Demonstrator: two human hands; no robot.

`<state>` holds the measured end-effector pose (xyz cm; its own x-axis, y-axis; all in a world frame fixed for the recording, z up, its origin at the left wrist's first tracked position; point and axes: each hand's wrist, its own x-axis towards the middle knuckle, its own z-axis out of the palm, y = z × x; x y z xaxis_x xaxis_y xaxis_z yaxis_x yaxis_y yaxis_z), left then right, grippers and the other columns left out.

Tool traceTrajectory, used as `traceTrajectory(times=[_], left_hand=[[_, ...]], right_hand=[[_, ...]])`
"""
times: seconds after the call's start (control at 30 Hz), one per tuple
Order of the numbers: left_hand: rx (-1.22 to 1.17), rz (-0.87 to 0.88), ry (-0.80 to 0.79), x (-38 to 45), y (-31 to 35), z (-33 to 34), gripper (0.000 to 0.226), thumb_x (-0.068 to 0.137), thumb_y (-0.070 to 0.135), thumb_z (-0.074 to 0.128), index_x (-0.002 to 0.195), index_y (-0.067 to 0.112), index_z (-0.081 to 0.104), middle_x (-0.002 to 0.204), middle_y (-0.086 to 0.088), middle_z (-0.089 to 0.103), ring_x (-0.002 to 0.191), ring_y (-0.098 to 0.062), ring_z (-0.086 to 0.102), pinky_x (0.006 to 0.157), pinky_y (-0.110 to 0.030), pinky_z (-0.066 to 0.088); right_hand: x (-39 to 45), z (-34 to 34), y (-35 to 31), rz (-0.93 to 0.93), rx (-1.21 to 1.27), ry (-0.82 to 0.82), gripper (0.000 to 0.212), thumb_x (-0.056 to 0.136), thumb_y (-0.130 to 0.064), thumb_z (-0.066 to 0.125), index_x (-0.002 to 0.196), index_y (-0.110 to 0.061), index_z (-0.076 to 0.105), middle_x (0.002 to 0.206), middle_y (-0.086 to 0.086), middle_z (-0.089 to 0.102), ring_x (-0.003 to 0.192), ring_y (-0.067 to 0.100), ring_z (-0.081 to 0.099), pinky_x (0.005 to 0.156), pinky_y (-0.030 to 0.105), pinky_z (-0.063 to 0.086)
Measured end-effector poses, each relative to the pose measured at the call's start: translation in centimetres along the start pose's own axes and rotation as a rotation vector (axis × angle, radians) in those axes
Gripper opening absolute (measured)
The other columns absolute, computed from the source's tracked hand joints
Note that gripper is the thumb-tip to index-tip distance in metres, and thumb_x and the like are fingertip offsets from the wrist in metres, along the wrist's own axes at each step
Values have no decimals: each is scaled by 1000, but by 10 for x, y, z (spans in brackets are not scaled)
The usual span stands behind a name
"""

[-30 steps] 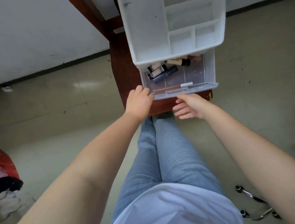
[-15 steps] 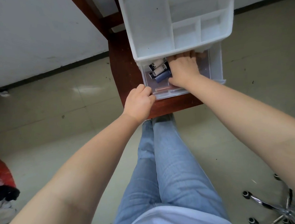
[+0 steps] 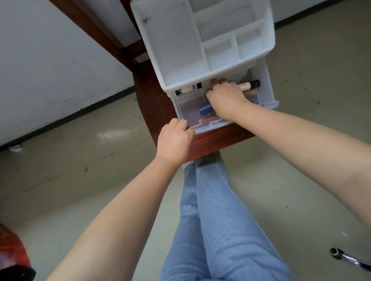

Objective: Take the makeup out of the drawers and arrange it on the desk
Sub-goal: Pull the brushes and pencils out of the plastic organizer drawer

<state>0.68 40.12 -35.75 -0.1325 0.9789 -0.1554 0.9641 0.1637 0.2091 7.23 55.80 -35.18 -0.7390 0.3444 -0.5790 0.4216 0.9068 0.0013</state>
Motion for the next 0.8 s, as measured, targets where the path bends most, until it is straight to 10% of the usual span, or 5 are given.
traceTrajectory(times=[0.13,0.27,0.53,0.8], left_hand=[[10,-6,-12,-2,0,-1,33,27,-6,81,45,8,58,51,-6,54,45,-24,51,38,-18,35],[34,-16,-36,-2,1,-6,33,26,-7,82,45,7,58,50,-6,54,44,-24,51,39,-17,32],[95,-11,-81,0,7,-14,37,18,-7,79,41,10,55,47,-3,51,43,-23,49,47,-16,18],[106,19,-146,1,7,-16,36,18,-5,79,42,10,56,46,-3,50,43,-22,50,44,-14,22]], right_hand=[[-16,3,6,-237,45,269,32,62,5,64,92,1,57,85,20,63,84,33,59,95,45,39],[-39,7,22,-318,17,280,39,31,9,71,64,-4,54,50,10,54,42,25,52,46,21,37],[-18,7,42,43,-41,156,31,85,9,43,116,11,45,115,30,52,109,41,45,83,47,40],[-33,-3,42,101,20,128,25,79,0,55,104,5,55,107,25,56,101,39,52,78,42,39]])
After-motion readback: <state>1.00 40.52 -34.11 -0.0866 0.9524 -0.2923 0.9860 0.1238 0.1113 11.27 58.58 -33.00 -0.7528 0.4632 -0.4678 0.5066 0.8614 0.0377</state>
